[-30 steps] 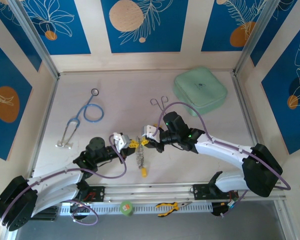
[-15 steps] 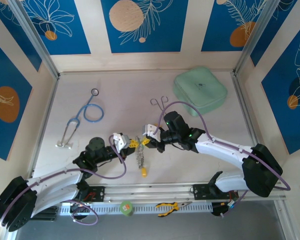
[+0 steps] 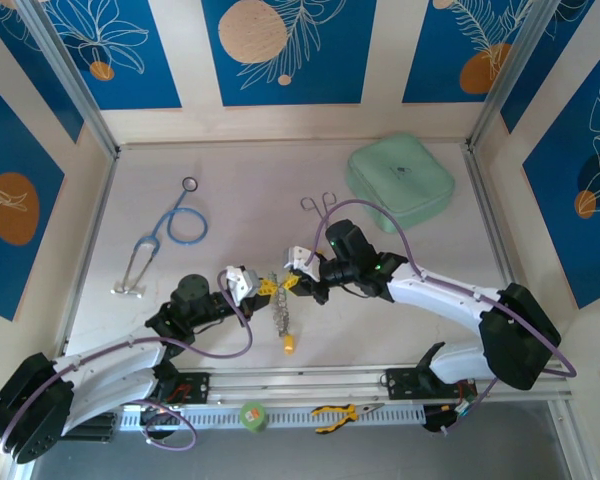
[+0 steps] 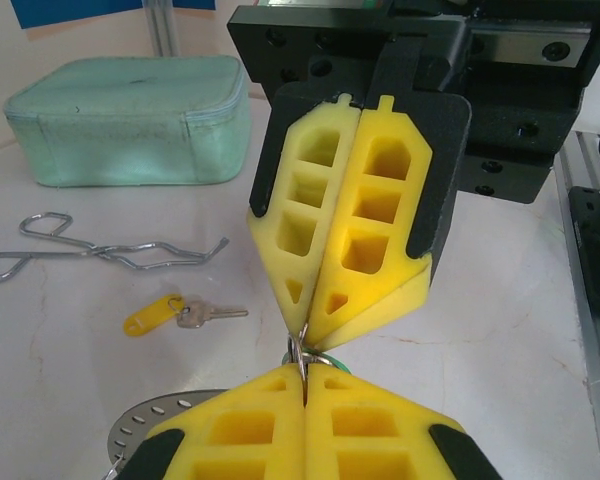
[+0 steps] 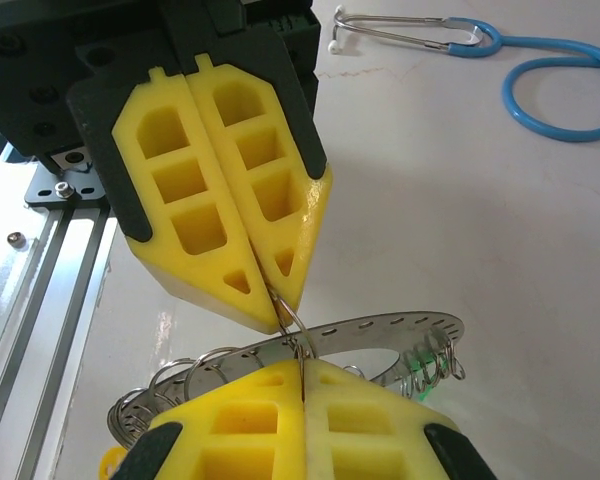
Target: Put the keys on the keyring
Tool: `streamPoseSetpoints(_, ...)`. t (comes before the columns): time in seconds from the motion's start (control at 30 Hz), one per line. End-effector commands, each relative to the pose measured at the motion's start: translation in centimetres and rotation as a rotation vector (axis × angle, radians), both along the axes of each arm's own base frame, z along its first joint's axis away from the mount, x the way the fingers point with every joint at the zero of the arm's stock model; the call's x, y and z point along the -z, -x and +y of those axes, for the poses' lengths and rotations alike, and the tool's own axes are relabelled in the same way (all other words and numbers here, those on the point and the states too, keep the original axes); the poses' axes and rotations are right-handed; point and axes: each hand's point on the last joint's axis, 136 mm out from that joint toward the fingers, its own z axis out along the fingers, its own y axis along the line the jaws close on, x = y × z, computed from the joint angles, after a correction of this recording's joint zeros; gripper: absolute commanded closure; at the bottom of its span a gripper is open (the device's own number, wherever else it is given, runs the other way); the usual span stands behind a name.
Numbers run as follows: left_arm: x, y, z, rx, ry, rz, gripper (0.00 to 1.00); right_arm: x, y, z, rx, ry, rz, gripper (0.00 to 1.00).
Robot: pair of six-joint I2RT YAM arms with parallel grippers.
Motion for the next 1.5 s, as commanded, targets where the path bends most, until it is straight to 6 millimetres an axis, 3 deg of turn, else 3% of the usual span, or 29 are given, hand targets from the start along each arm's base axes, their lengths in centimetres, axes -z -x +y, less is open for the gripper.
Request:
streamPoseSetpoints(0.0,-2.5,0.5,-0.5,0.04,0.044,-0.091,1.0,-1.0,-0.5,0.2,0.005,-0.012,0.022,1.0)
streamPoseSetpoints(0.53,-2.5,0.8,-0.3,0.046,0.011,-0.202,1.0,-0.8,-0.5,0.2,-0.004,0.003,0.111,0.99)
streamPoseSetpoints(0.97,-2.3,0.6,-0.3,0.036,0.008,-0.192,1.0,-1.3,-0.9,-0.4,0.019,-0.008,0.104,0.7)
streamPoseSetpoints(1.47,-2.1,0.3,0.2,-0.015,0.074,-0.09,1.0,-1.6,0.4,0.0,-0.082,-0.07,0.023,0.69)
